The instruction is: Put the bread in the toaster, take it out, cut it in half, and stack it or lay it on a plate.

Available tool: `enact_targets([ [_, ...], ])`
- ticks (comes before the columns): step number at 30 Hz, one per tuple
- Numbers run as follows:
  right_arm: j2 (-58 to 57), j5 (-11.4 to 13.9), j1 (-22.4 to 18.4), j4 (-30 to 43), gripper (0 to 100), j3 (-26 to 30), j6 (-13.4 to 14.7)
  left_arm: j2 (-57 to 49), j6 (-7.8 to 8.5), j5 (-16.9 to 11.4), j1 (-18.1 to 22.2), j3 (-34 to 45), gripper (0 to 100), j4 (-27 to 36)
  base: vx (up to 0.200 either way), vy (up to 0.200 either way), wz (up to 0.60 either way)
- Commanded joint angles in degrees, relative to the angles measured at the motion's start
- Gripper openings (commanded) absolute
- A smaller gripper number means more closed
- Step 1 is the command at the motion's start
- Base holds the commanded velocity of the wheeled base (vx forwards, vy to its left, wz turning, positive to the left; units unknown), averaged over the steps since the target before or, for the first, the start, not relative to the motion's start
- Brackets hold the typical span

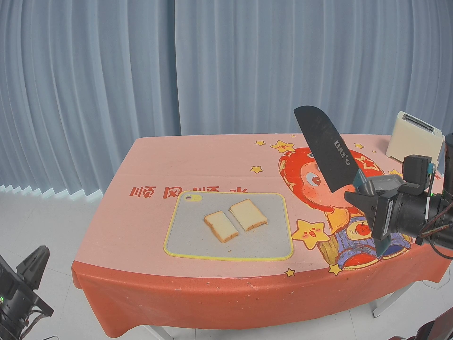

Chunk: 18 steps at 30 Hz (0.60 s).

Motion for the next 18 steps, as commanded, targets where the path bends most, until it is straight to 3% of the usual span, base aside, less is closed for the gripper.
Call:
enact_targets([
  [1,-1.91,-0.32,-0.19,-0.65,0,0.53,-0.21,-20.64,0.15,0.59,2.88,1.01,0,15.13,0.000,0.000,0.00],
  [4,-1.91,-0.32,-0.19,-0.74,0,0.71,-0.30,-32.60,0.50,0.59,2.88,1.01,0,30.16,0.000,0.000,0.00],
  [5,-1.91,-0.32,-0.19,-0.83,0,0.71,-0.30,-34.80,-0.47,0.59,3.15,0.92,0,33.06,0.000,0.000,0.00],
  [12,-1.83,-0.32,0.08,-0.83,0,0.97,-0.30,-35.94,-2.05,0.42,5.17,1.01,0,31.66,0.000,0.000,0.00],
  [15,-1.91,-0.32,0.08,-0.83,0,0.97,-0.30,-35.94,-5.22,1.91,5.08,1.01,0,31.74,0.000,0.000,0.00],
  [18,-2.00,-0.32,-0.10,-0.83,0,0.97,-0.30,-35.94,-8.03,6.83,5.17,1.01,0,31.83,0.000,0.000,0.00],
])
